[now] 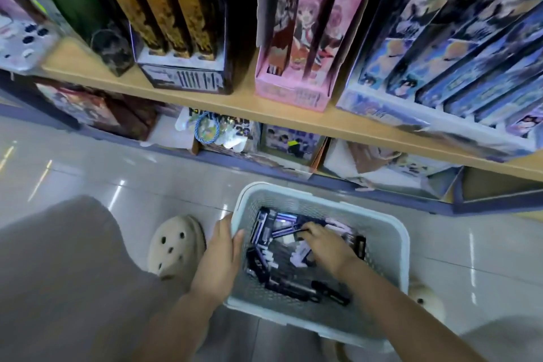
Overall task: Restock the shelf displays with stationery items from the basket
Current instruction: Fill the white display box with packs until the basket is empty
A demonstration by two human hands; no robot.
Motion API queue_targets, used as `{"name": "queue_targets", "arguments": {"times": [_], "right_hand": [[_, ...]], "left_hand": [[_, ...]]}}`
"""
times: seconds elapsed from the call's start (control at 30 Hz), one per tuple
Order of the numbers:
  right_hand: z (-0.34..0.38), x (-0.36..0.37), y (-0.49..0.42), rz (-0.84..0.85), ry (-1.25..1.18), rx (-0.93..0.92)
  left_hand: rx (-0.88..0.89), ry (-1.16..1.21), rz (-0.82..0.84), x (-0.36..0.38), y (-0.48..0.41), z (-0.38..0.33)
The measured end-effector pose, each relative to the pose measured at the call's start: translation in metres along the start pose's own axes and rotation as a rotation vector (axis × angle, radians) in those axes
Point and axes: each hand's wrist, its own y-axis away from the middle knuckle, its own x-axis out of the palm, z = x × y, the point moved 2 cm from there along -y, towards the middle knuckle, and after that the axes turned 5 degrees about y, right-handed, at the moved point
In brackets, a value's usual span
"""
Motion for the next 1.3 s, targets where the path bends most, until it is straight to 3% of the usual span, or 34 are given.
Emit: {"name": "queue_targets", "arguments": {"times": [0.2,0.33,0.43,0.53,0.73,0.8,0.9,1.03,1.13,1.3], "right_hand": [[-0.005,0.0,-0.008,0.118,0.165,-0.031],[-0.001,0.0,-0.012,-0.026,0.255,-0.023],[0.005,0.001,-0.005,0.049,0.237,-0.012],[0.005,0.003,-0.001,-0.048,0.225,0.007],[0.016,-0.012,0.009,-0.055,-0.005,0.089],[0.03,-0.026,0.018,-0.134,-0.306,0.162],[0.063,-0.051,0.029,-0.29,-0.778,0.178],[0.107,-0.081,0.038,-0.349,-1.119,0.119],[0.123,-0.095,0.045,-0.372,-1.139,0.084],[0.118,-0.097,0.045,-0.335,-0.792,0.036]], "left_hand": [[0.01,0.05,-0.007,0.001,0.001,-0.003],[0.001,0.061,0.014,0.0,0.004,-0.004],[-0.021,0.078,0.023,0.0,0.005,-0.008],[-0.023,0.094,0.007,-0.001,0.007,-0.011],[0.065,0.057,-0.26,-0.007,0.015,-0.025],[0.044,0.172,-0.265,-0.005,0.02,-0.033],[-0.157,0.459,-0.163,0.003,0.025,-0.044],[-0.418,0.856,0.086,0.012,0.027,-0.06],[-0.48,0.997,-0.011,0.005,0.021,-0.063],[-0.463,1.084,-0.061,-0.008,0.017,-0.057]]}}
